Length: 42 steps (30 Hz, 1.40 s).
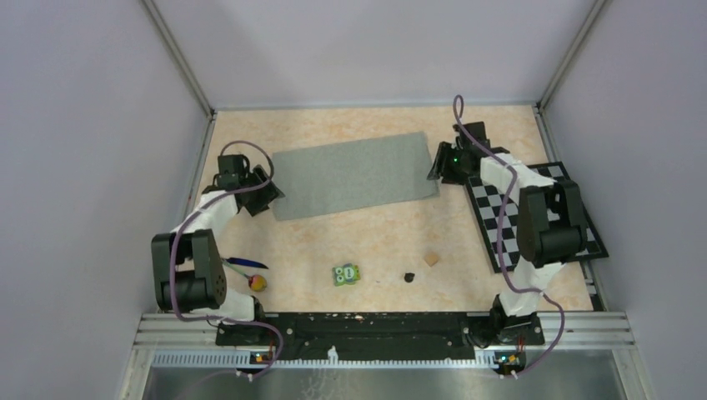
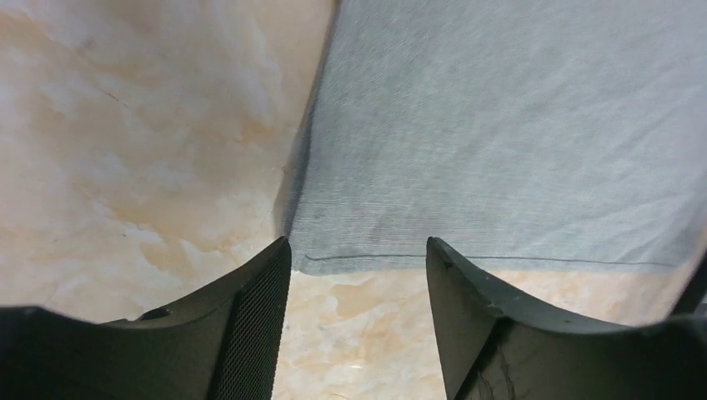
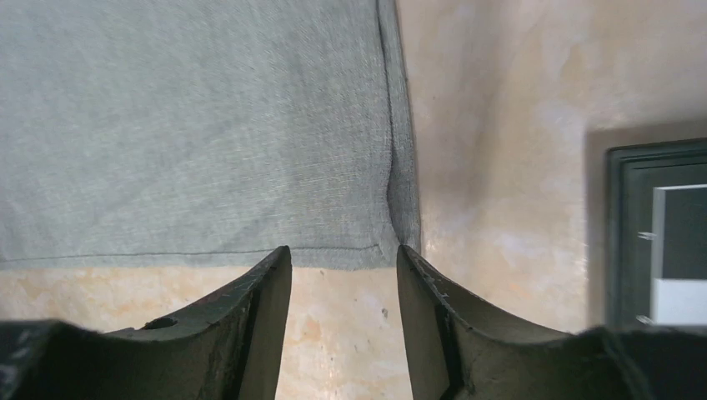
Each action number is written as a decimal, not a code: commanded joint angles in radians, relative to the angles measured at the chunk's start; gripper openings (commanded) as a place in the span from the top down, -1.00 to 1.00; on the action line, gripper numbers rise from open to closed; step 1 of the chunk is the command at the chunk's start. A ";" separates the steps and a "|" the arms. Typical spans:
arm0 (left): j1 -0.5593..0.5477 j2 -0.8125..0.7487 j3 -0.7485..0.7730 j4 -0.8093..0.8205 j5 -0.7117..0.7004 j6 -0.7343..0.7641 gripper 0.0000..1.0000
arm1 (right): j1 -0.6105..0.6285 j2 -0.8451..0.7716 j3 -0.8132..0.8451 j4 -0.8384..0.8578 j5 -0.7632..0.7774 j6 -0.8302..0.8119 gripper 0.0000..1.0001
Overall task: Fold the napkin into a case and place the utensils inside
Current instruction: Fold and flatten the napkin at the center of the board, then place the rectangle-folded napkin at the center of the board.
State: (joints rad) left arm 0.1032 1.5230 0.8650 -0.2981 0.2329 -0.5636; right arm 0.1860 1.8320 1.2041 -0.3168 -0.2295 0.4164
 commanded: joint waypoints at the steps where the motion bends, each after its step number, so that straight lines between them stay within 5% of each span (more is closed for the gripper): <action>1: 0.004 -0.134 0.059 -0.018 -0.032 0.016 -0.37 | 0.014 -0.175 0.069 -0.040 0.092 -0.068 -0.02; 8: -0.022 0.045 0.050 0.149 0.234 -0.033 -0.46 | 0.013 -0.011 0.063 0.186 -0.288 0.074 0.01; 19: -0.023 0.205 0.034 0.144 0.141 -0.031 -0.56 | 0.015 0.066 -0.051 0.172 -0.082 0.024 0.03; 27: -0.023 -0.044 -0.133 0.002 0.140 0.003 -0.64 | 0.020 -0.241 -0.405 0.223 -0.043 0.075 0.06; 31: -0.023 -0.265 -0.135 -0.072 0.180 0.035 -0.79 | 0.030 -0.418 -0.413 0.189 -0.129 0.045 -0.05; 35: -0.024 -0.286 -0.100 0.097 0.278 -0.014 -0.89 | 0.026 -0.413 -0.312 0.282 -0.182 0.082 -0.16; 42: -0.022 0.025 0.003 0.556 0.385 -0.147 -0.89 | -0.010 -0.068 -0.074 0.530 -0.356 0.209 -0.14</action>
State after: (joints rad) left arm 0.0780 1.3937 0.7979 -0.0528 0.5438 -0.6342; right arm 0.1974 1.6081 1.0309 0.0196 -0.4652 0.5388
